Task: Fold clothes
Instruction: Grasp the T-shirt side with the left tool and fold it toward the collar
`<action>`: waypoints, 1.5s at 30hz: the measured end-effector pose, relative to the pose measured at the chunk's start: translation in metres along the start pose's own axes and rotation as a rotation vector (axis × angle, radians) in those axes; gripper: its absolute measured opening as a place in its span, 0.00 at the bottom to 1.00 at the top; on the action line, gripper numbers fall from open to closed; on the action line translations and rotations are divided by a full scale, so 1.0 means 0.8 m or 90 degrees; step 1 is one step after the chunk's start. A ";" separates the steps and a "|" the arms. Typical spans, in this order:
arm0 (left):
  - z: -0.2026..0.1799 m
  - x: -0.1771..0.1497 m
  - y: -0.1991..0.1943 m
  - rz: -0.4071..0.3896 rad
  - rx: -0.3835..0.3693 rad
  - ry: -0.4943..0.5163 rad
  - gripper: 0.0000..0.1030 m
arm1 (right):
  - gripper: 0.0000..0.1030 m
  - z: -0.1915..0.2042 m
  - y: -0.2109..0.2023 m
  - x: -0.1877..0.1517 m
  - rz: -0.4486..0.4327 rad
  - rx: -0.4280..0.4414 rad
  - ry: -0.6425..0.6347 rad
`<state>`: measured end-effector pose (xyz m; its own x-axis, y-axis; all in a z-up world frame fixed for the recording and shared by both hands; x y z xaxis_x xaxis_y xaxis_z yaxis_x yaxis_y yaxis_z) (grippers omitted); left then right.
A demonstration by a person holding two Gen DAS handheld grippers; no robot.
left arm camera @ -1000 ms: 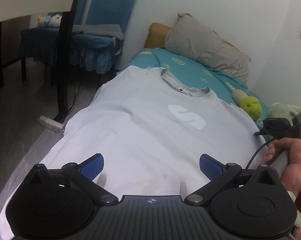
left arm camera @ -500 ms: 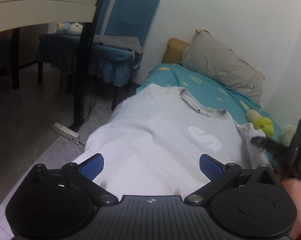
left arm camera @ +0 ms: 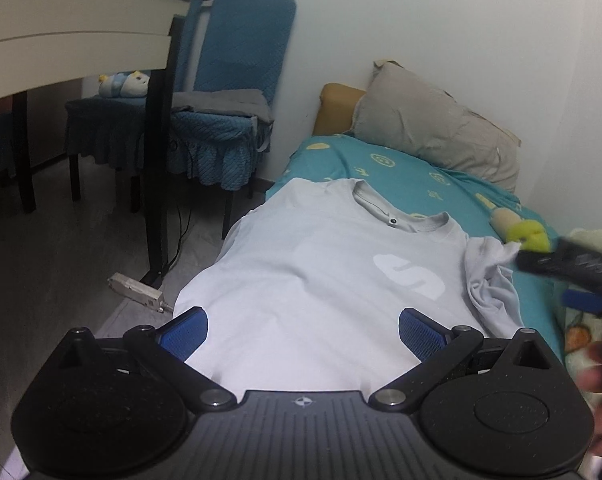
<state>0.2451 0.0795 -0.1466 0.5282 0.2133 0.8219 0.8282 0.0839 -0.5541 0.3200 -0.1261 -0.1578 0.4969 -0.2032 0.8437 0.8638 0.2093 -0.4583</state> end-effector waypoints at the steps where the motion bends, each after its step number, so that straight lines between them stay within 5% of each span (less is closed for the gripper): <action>1: -0.003 -0.001 -0.002 -0.003 -0.002 0.009 1.00 | 0.97 -0.003 -0.019 0.002 0.004 -0.004 0.011; 6: -0.024 -0.010 -0.015 -0.016 -0.020 0.067 0.99 | 0.97 -0.014 -0.121 0.003 0.040 -0.048 0.049; 10: -0.050 -0.024 -0.032 -0.030 -0.034 0.140 0.99 | 0.97 -0.020 -0.204 -0.002 -0.016 -0.012 0.097; 14: -0.081 -0.041 -0.042 -0.038 -0.057 0.209 0.99 | 0.97 -0.043 -0.241 -0.011 -0.064 -0.047 0.116; 22: -0.182 -0.046 0.001 -0.045 -0.087 0.339 0.92 | 0.97 -0.106 -0.245 0.009 -0.126 -0.085 0.158; 31: -0.365 -0.026 0.130 -0.080 -0.105 0.521 0.83 | 0.97 -0.176 -0.228 0.005 -0.140 -0.161 0.201; 35: -0.411 -0.041 0.189 -0.061 -0.097 0.632 0.67 | 0.97 -0.183 -0.207 0.006 -0.134 -0.191 0.169; 38: -0.417 -0.057 0.218 -0.033 -0.111 0.701 0.45 | 0.97 -0.185 -0.190 0.002 -0.114 -0.181 0.169; 40: -0.408 -0.046 0.217 -0.028 -0.138 0.659 0.23 | 0.97 -0.186 -0.183 -0.001 -0.105 -0.180 0.170; 45: -0.342 0.015 0.208 -0.025 -0.171 0.387 0.14 | 0.97 -0.180 -0.180 -0.005 -0.098 -0.180 0.175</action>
<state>0.4407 -0.1700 -0.1927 0.4437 -0.3780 0.8126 0.8249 -0.1822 -0.5351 0.2057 -0.2932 -0.1357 0.3308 -0.4668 0.8202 0.8997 -0.1062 -0.4233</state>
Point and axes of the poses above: each gripper's, at about its wrist camera, not at the fingertips, and y roughly the way its jaws point, z to its left, x to its top, the point moved 7 cm from there along y, roughly the way its jaws point, and after that the axes turned 5 degrees about x, right-handed, at the moved point
